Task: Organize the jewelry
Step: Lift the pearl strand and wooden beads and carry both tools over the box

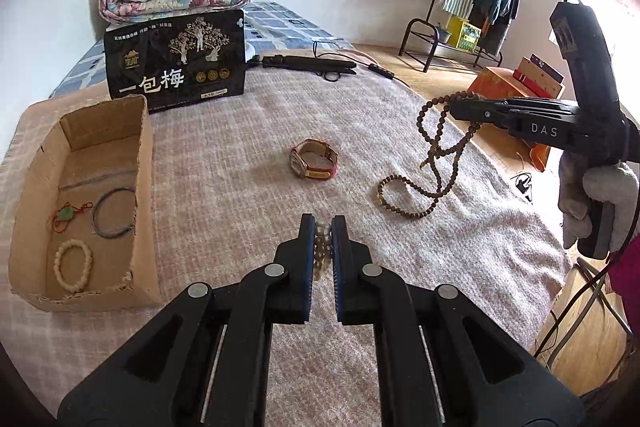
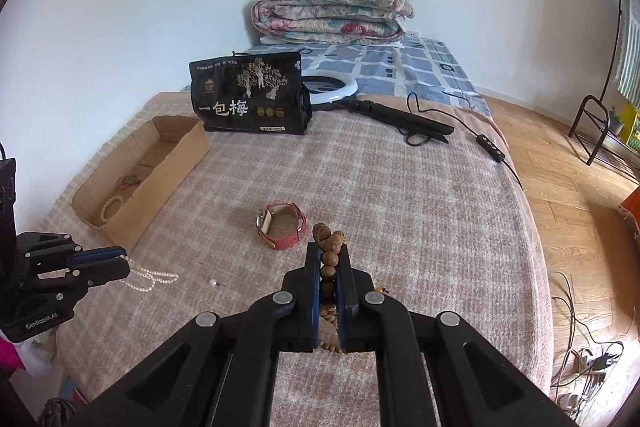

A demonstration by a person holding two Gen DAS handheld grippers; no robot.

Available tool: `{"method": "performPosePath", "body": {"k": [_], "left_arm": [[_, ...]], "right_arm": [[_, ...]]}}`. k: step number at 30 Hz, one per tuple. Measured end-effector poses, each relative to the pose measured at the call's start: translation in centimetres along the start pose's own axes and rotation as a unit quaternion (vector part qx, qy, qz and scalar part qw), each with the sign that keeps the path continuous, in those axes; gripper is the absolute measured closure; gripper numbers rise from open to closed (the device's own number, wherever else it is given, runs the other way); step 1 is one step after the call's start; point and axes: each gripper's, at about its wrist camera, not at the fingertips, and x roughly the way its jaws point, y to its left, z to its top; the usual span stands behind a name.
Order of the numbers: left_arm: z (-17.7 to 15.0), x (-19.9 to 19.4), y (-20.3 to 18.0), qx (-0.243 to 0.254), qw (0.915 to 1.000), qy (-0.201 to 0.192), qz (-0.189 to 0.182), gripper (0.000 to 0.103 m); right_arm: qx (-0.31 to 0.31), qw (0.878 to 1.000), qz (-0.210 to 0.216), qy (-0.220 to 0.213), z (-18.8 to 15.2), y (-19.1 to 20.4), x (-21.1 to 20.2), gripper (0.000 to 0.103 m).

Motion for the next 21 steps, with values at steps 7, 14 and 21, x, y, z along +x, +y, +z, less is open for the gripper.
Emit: {"method": "performPosePath", "body": {"k": [7,14,21], "left_arm": [[1.7,-3.5,0.8,-0.004,0.9995,-0.027,0.012,0.097],[3.4,-6.9,2.3,-0.014,0.9984,-0.051,0.021,0.097],[4.6,-9.9,4.7,-0.025,0.9964,-0.072,0.038,0.097]], "right_arm": [[-0.006,1.000,-0.003,-0.019,2.1,1.2,-3.0,0.099],[-0.022,0.999,-0.008,-0.042,4.9,3.1,-6.0,0.099],[-0.040,0.997,-0.004,-0.059,7.6,5.3,-7.4,0.099]]}}
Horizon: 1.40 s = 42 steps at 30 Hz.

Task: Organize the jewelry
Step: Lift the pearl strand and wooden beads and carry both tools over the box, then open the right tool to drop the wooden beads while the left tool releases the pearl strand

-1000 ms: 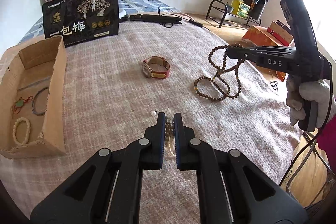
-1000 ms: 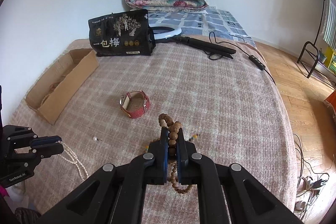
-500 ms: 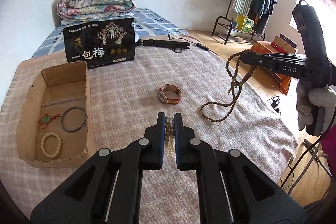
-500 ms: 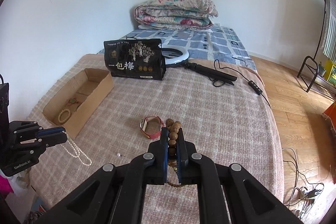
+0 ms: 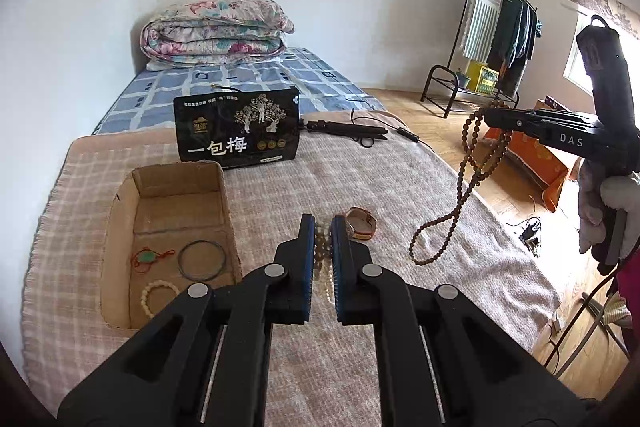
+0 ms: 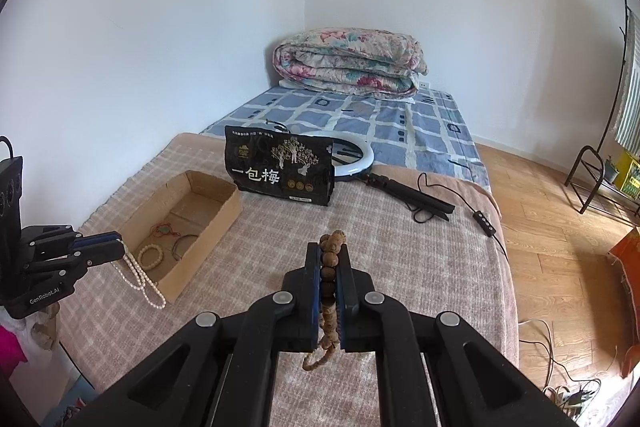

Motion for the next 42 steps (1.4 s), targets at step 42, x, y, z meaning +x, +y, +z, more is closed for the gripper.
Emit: {"method": "performPosePath", "body": {"k": [42], "left_arm": [[-1.2,2.2,14.3,-0.049,0.9972,0.047,0.032,0.097]], "right_arm": [[-0.067,0.991,0.115,-0.022,14.8,17.7,14.3,0.099]]}}
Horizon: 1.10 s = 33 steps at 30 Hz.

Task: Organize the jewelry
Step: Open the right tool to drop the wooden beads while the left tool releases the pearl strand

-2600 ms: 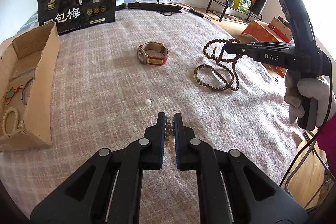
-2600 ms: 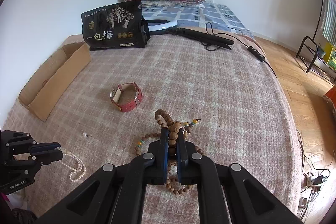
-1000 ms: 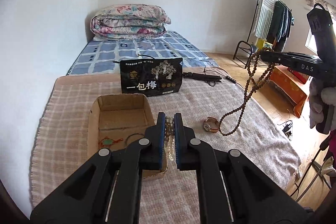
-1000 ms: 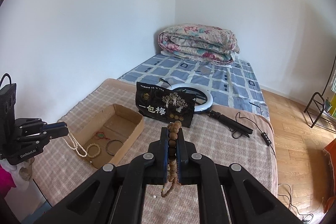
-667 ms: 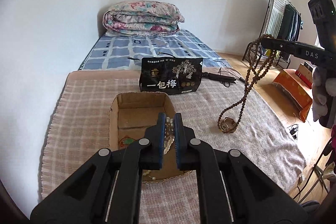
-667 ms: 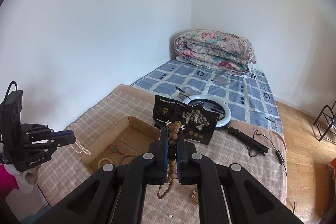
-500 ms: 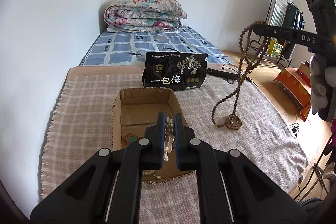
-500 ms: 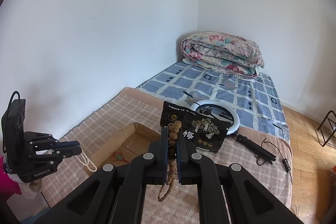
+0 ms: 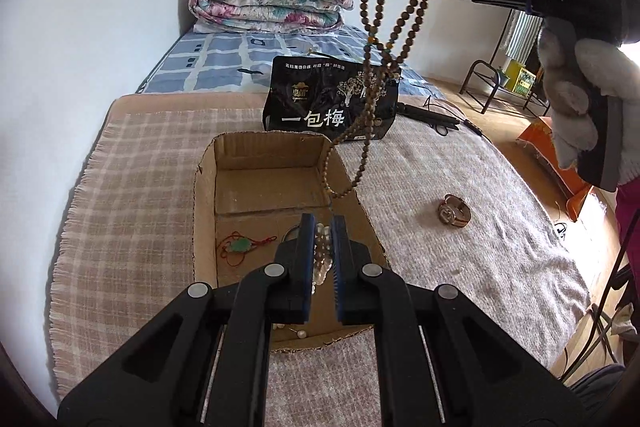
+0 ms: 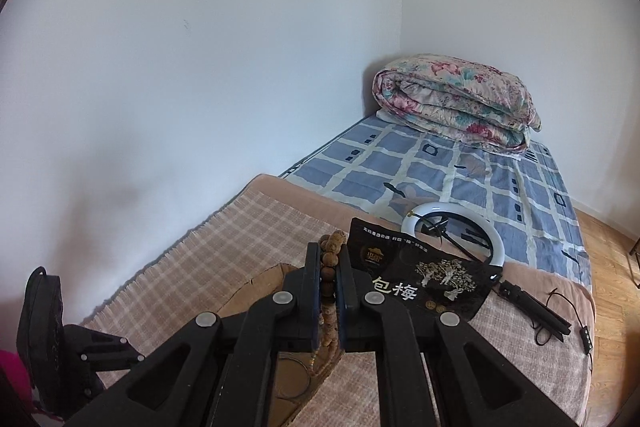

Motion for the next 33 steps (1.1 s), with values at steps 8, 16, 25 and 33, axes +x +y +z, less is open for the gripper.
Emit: {"method": "performPosePath", "body": {"k": [8,16,25,33], "left_arm": [[-0.7,1.7,-0.7,0.006,0.9997,0.013,-0.019,0.097],[-1.8,3.8,-1.9,0.014,0.9991,0.032,-0.025,0.097],[-2.9,5.6,-1.7,0.014,0.9985,0.049,-0.019,0.097],[-3.1,6.2,-1.6,0.007,0.9980,0.059,-0.020,0.097]], "right_arm": [[0.005,1.000,0.006,0.018,-0.4,0.6,5.2,0.099],[0.024,0.998,0.016,0.052,-2.5,-0.3,9.6,0.099],[0.056,0.994,0.040,0.090,-5.5,-1.0,13.3,0.099],[0.062,0.993,0.046,0.095,-6.2,-0.8,13.6,0.074]]}}
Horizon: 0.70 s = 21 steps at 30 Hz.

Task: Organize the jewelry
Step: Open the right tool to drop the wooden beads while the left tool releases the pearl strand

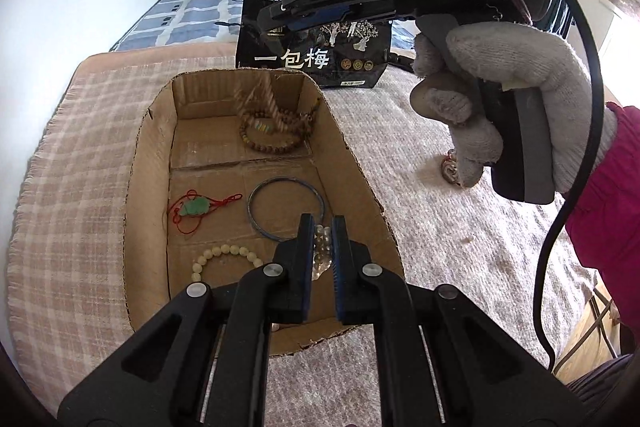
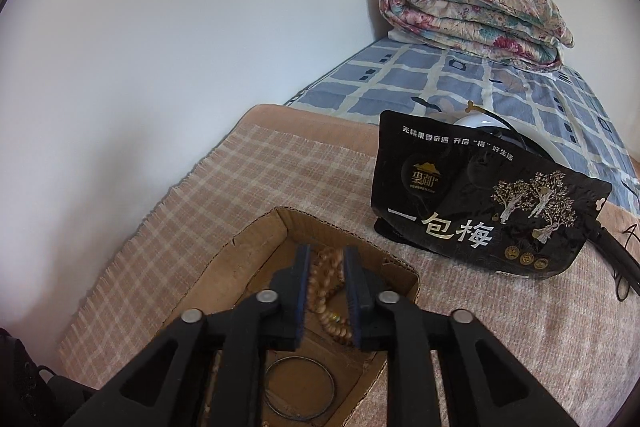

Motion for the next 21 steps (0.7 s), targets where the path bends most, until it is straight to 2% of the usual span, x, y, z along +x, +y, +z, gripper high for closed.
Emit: {"method": "performPosePath", "body": {"k": [6,8,10,12,15,16,18,21], "left_arm": [[-0.1,-0.5,-0.1,-0.001,1.0000,0.000,0.005,0.097],[-0.1,-0.7,-0.2,0.000,1.0000,-0.002,0.010,0.097],[-0.1,-1.0,-0.2,0.000,0.9999,-0.003,0.014,0.097],[-0.1,-1.4,-0.3,-0.002,0.9999,-0.003,0.016,0.096],[0.0,-2.1,-0.4,-0.003,0.9997,-0.010,0.022,0.074],[0.0,-2.3,-0.5,-0.004,0.9996,-0.013,0.025,0.061],[0.0,-2.8,-0.5,-0.006,0.9994,-0.019,0.028,0.058],[0.1,-3.4,-0.7,-0.010,0.9991,-0.023,0.034,0.058]], "right_arm": [[0.003,1.000,-0.007,-0.009,0.0,-0.2,-1.3,0.071],[0.003,1.000,-0.009,-0.011,-0.1,-0.3,-1.9,0.067],[0.005,1.000,-0.014,-0.016,-0.2,-0.5,-2.7,0.052],[0.009,1.000,-0.017,-0.021,-0.4,-0.7,-3.6,0.045],[0.010,0.999,-0.025,-0.029,-0.9,-1.0,-5.1,0.032],[0.010,0.999,-0.029,-0.033,-1.0,-1.0,-5.6,0.029],[0.011,0.999,-0.035,-0.040,-1.3,-1.2,-6.8,0.020],[0.017,0.998,-0.041,-0.051,-1.8,-1.7,-8.5,0.016]]}}
